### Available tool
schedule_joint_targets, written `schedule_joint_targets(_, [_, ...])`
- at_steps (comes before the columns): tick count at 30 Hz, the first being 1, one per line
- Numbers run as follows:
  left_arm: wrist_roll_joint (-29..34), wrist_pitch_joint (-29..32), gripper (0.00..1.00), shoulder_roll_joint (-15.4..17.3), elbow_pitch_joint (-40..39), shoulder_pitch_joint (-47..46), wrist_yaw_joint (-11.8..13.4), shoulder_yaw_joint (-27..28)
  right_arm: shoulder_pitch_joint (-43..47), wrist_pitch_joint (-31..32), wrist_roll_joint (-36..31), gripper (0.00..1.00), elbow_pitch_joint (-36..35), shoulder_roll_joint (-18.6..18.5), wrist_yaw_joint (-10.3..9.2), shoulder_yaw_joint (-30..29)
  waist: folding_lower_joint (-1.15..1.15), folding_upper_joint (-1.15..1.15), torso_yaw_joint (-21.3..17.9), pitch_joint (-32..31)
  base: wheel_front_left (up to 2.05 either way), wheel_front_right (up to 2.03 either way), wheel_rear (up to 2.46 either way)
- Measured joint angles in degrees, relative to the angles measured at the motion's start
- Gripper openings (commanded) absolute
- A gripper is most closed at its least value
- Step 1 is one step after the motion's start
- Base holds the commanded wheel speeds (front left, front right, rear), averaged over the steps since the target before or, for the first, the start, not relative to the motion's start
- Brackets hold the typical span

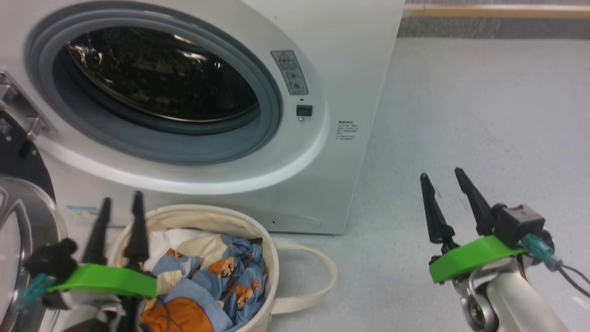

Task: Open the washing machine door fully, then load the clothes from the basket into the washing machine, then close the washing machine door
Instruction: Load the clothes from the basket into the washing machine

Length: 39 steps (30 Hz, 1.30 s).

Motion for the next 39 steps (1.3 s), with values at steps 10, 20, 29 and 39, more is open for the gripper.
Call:
schedule_joint_targets(10, [-1.7,0.0,1.00,-1.8,17.7,-5.1,-0.5,-6.5,-3.7,0.0,-0.3,1.00,-0.8,-0.8,0.00,1.5,0.00,0.00,-1.6,4.7,0.00,0.00,0.00])
schedule_joint_targets(20, [-0.7,0.0,1.00,-0.8,36.5,-17.1,-0.5,-15.6,-8.1,0.0,-1.1,1.00,-1.5,-2.7,0.00,1.7,0.01,0.00,-4.9,12.1,0.00,0.00,0.00])
schedule_joint_targets(29, [0.1,1.6,1.00,0.9,47.2,-22.9,-0.5,-22.5,-10.5,0.0,-3.1,1.00,-3.6,-3.3,0.00,0.8,0.01,0.00,-7.7,19.1,0.00,0.00,0.00])
schedule_joint_targets(39, [-0.4,8.0,1.00,4.0,49.5,-26.8,-0.5,-27.4,-11.1,0.0,-5.1,1.00,-7.3,-4.1,0.00,-2.2,0.01,0.00,-10.7,26.7,0.00,0.00,0.00])
